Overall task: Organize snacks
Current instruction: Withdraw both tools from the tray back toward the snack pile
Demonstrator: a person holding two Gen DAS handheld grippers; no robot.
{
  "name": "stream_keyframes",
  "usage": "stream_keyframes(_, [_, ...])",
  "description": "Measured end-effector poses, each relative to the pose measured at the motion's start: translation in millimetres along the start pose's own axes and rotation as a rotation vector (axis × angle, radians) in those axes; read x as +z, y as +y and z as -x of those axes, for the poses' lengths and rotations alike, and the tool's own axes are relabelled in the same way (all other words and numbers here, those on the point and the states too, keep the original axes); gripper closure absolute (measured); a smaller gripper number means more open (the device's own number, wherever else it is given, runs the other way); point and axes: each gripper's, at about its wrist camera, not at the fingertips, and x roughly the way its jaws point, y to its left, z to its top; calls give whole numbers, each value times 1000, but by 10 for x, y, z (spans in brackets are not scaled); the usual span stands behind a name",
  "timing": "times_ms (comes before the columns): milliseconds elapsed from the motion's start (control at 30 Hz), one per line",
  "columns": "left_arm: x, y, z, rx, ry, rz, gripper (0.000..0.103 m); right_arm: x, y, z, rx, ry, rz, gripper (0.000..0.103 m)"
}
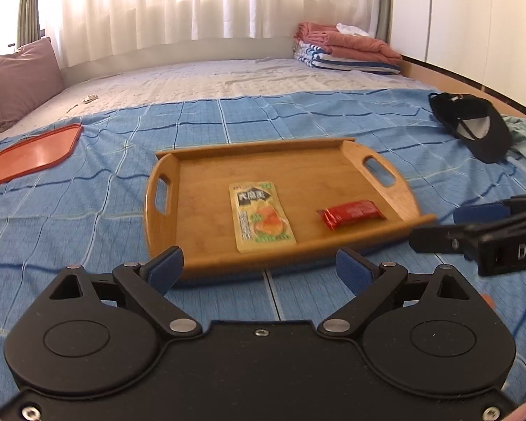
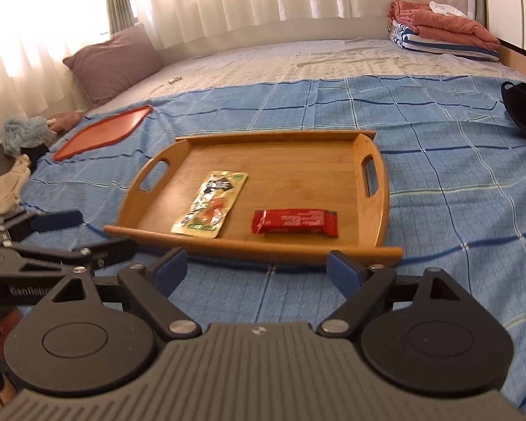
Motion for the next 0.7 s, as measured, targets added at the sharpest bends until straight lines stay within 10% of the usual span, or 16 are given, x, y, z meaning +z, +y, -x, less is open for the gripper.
stream_keyframes(700, [-738, -60, 690, 17, -64, -3, 8, -760, 217, 560, -16, -85, 30, 7])
